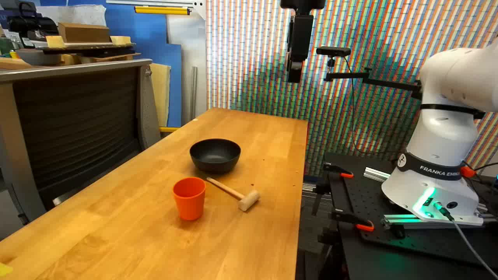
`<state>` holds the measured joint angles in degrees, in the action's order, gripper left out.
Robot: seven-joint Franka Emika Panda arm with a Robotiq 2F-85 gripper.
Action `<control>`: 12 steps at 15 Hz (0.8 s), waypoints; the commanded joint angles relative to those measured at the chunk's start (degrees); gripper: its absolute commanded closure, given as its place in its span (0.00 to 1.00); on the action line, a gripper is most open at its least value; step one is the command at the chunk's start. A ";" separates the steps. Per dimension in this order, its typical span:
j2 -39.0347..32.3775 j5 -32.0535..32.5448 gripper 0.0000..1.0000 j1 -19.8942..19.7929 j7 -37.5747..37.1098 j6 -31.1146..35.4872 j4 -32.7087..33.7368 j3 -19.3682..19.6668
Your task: Put the orange cup inside the black bowl
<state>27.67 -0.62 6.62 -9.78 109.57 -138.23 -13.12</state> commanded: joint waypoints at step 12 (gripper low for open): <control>-8.58 3.34 0.98 0.56 -0.70 -1.29 5.52 -0.64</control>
<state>23.78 0.72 6.72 -9.78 109.52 -136.95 -13.32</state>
